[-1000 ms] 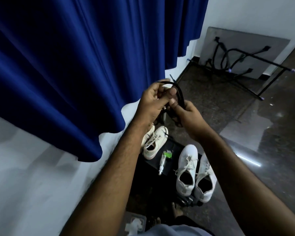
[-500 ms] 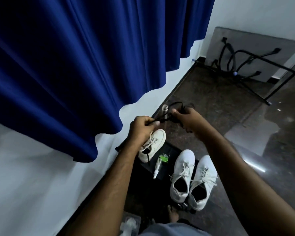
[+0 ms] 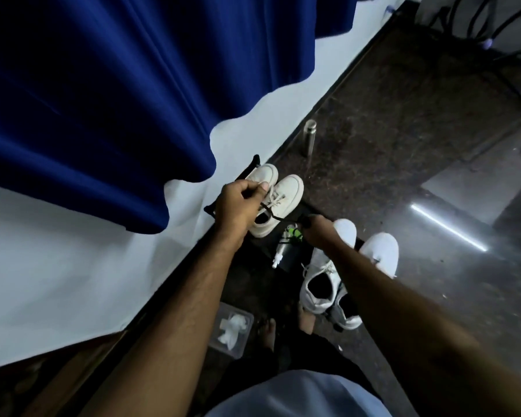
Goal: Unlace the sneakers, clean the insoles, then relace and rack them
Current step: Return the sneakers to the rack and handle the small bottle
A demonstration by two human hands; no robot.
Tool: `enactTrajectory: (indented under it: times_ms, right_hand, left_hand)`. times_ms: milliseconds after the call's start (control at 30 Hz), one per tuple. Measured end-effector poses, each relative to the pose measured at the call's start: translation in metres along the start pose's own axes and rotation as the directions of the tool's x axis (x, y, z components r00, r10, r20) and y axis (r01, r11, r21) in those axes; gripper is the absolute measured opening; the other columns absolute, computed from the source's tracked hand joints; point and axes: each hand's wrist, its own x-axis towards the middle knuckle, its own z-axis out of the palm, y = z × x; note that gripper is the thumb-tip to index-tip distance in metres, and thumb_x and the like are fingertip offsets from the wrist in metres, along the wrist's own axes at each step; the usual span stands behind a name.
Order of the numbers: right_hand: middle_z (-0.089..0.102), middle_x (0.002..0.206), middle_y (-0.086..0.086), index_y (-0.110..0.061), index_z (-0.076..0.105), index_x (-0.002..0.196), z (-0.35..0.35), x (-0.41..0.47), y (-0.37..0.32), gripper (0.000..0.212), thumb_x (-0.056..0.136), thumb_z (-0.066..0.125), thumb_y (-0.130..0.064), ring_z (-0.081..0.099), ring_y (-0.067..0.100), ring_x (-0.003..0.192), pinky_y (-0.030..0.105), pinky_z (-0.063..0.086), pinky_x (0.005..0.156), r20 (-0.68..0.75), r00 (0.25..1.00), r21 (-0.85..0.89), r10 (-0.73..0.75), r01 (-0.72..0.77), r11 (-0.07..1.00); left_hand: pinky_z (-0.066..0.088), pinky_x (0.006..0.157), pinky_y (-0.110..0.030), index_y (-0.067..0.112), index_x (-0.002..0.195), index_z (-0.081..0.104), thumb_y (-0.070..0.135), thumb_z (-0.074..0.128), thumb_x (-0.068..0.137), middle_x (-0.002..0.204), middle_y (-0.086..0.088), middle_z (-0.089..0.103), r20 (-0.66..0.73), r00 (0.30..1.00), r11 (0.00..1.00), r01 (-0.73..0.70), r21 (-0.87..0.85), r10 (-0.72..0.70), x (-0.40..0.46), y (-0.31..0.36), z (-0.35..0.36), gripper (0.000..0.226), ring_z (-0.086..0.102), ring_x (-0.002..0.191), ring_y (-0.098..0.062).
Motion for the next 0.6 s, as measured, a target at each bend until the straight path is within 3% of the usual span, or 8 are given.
enactTrajectory:
  times_ms: [33, 100, 167, 267, 367, 467, 533, 600]
  right_hand:
    - [0.060, 0.127, 0.021, -0.008, 0.060, 0.125, 0.010, 0.009, 0.008, 0.042, 0.092, 0.062, -0.033, 0.056, 0.039, 0.118, 0.038, 0.045, 0.093, 0.037, 0.999, -0.015, 0.013, -0.012, 1.000]
    - [0.043, 0.140, 0.024, -0.009, 0.044, 0.138, 0.023, 0.017, 0.019, 0.065, 0.087, 0.067, -0.041, 0.047, 0.042, 0.127, 0.043, 0.044, 0.102, 0.170, 0.983, -0.096, 0.067, -0.051, 0.994]
    - [0.035, 0.140, 0.024, -0.010, 0.039, 0.138, 0.032, 0.024, 0.030, 0.069, 0.085, 0.069, -0.042, 0.046, 0.044, 0.125, 0.050, 0.043, 0.103, 0.199, 0.974, -0.173, 0.109, -0.074, 0.982]
    - [0.045, 0.132, 0.019, -0.010, 0.049, 0.134, 0.026, 0.018, 0.023, 0.059, 0.085, 0.072, -0.033, 0.057, 0.038, 0.113, 0.040, 0.048, 0.096, 0.033, 0.992, -0.026, -0.121, 0.122, 0.992]
    - [0.056, 0.129, 0.007, -0.014, 0.054, 0.136, 0.001, -0.004, -0.011, 0.053, 0.088, 0.071, -0.028, 0.060, 0.020, 0.109, 0.025, 0.050, 0.088, -0.057, 0.851, 0.323, -0.522, 0.510, 0.797]
    - [0.071, 0.104, 0.002, -0.017, 0.068, 0.106, -0.029, -0.030, -0.049, 0.023, 0.099, 0.054, -0.034, 0.067, 0.018, 0.099, 0.034, 0.052, 0.089, -0.123, 0.835, 0.532, -0.536, 0.512, 0.674]
    - [0.069, 0.084, 0.009, -0.003, 0.065, 0.094, -0.052, -0.045, -0.066, 0.031, 0.103, 0.049, -0.028, 0.066, 0.018, 0.081, 0.033, 0.052, 0.078, -0.204, 0.844, 0.641, -0.497, 0.498, 0.584]
    - [0.055, 0.068, 0.008, 0.005, 0.058, 0.086, -0.076, -0.061, -0.081, 0.036, 0.101, 0.051, -0.027, 0.052, 0.012, 0.063, 0.026, 0.044, 0.059, -0.277, 0.831, 0.692, -0.482, 0.521, 0.500]
  left_hand:
    - [0.059, 0.078, -0.037, 0.015, 0.089, 0.074, 0.039, 0.080, 0.082, 0.087, -0.005, 0.075, 0.024, 0.999, 0.998, 0.036, 0.056, -0.038, 0.002, 0.001, 0.001, 0.026, 0.072, 0.089, -0.027]
    - [0.055, 0.083, -0.031, 0.008, 0.109, 0.070, 0.036, 0.086, 0.076, 0.106, -0.010, 0.073, 0.099, 0.988, 0.924, 0.076, 0.376, -0.122, 0.005, 0.006, -0.002, 0.046, 0.069, 0.100, -0.028]
    - [0.048, 0.084, -0.026, 0.004, 0.121, 0.066, 0.028, 0.087, 0.075, 0.116, -0.011, 0.071, 0.167, 0.965, 0.830, 0.081, 0.553, -0.205, 0.004, 0.016, -0.003, 0.056, 0.066, 0.107, -0.025]
    - [0.045, 0.078, -0.023, 0.009, 0.098, 0.076, 0.024, 0.078, 0.084, 0.101, -0.008, 0.074, 0.235, 0.963, 0.833, -0.023, 0.553, -0.129, 0.003, 0.033, 0.000, 0.021, 0.067, 0.097, -0.023]
    - [0.051, 0.068, -0.028, 0.012, 0.086, 0.072, 0.027, 0.070, 0.093, 0.076, -0.002, 0.071, 0.265, 0.964, 0.961, -0.104, 0.256, 0.033, -0.002, 0.051, -0.002, 0.016, 0.065, 0.072, -0.013]
    - [0.039, 0.045, -0.020, 0.012, 0.091, 0.065, 0.019, 0.065, 0.097, 0.063, 0.001, 0.058, 0.197, 0.975, 0.966, -0.048, -0.253, 0.101, -0.008, 0.073, -0.010, 0.010, 0.048, 0.047, -0.002]
    - [0.038, 0.043, -0.019, 0.015, 0.095, 0.062, 0.016, 0.063, 0.098, 0.071, -0.003, 0.061, 0.149, 0.986, 0.824, 0.021, -0.567, 0.078, -0.013, 0.088, -0.022, 0.003, 0.057, 0.053, -0.007]
    - [0.050, 0.052, -0.019, 0.019, 0.102, 0.060, 0.016, 0.058, 0.099, 0.085, -0.002, 0.071, 0.255, 0.963, 0.538, 0.170, -0.826, 0.087, -0.020, 0.105, -0.035, 0.005, 0.073, 0.078, -0.017]
